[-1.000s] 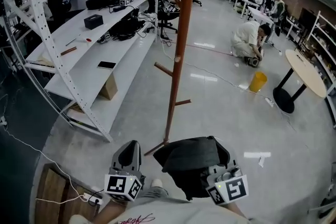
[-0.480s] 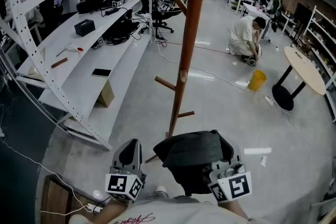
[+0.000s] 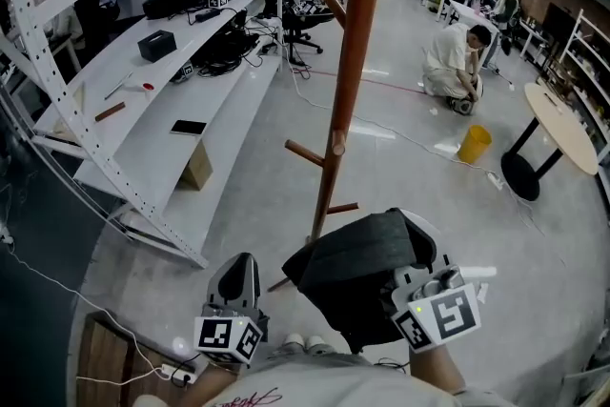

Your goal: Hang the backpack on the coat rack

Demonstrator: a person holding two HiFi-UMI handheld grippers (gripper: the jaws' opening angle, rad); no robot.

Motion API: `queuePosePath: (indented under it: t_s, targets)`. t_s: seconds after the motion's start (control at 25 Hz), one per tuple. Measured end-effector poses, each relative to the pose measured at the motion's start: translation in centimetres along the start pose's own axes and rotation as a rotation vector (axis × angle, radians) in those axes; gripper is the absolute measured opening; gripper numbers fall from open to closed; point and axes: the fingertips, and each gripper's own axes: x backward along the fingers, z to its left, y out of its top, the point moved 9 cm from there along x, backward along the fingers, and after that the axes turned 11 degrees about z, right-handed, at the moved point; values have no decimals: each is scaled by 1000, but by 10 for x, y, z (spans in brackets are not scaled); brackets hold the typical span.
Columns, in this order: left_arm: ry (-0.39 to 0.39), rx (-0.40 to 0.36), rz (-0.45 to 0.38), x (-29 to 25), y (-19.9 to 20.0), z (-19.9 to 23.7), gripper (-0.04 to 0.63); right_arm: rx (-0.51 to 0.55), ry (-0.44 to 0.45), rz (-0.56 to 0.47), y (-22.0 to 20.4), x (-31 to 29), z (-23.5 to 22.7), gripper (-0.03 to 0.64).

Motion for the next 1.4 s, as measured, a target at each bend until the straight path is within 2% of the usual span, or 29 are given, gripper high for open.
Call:
queuePosePath:
  t_s: [0.16,0.24,0.48,0.6,0.8,1.4]
  targets:
    - [24,13,-1,-1,0,3,25,88,-2,35,14,-16,-2,32]
    - [29,22,-9,-3,1,5,25,100,5,36,19,-21,-2,32]
    - [33,32,-20,-5,3,6,25,91,17,7,47,-38,-9,32]
    - [37,77,-6,-6,3,10,25,72,28,12,59,-52,-16,32]
    - [22,82,-14,-10,7,9,25,56,44,41,74,-71,-25,32]
    - [-22,82,26,-22,2,3,25,36,-27,149,72,-117,-43,34]
